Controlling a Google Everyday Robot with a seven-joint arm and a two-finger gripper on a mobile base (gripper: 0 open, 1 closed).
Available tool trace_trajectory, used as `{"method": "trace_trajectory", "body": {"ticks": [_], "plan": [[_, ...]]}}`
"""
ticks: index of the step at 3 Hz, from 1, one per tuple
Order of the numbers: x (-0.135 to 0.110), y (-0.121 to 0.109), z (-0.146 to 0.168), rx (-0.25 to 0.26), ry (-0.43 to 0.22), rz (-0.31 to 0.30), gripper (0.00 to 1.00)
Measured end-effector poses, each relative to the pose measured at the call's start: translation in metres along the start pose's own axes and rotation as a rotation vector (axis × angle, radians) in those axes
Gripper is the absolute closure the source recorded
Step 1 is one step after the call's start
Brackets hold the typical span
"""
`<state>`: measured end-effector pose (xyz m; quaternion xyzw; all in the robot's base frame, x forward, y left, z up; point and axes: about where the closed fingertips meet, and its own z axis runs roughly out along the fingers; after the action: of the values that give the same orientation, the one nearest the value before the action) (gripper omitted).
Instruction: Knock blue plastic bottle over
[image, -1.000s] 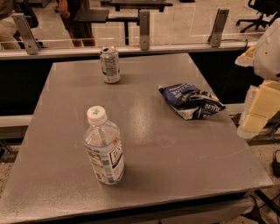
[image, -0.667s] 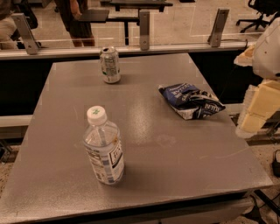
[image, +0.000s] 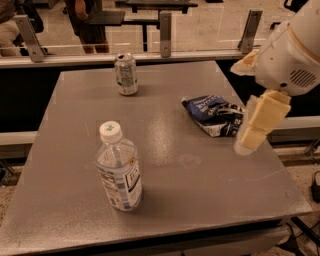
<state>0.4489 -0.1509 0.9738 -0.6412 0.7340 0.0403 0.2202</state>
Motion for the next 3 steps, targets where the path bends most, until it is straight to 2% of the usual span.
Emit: {"method": "trace_trajectory", "body": {"ticks": [1,2,3], "plan": [[-0.040,0.014,0.018,-0.057,-0.133,-0.052,0.00],[-0.100,0.050,0.033,-0.165,-0.318,-0.146,0.00],[-0.126,0.072,0.037,-0.219,-0.394,-0.193,0.00]]}}
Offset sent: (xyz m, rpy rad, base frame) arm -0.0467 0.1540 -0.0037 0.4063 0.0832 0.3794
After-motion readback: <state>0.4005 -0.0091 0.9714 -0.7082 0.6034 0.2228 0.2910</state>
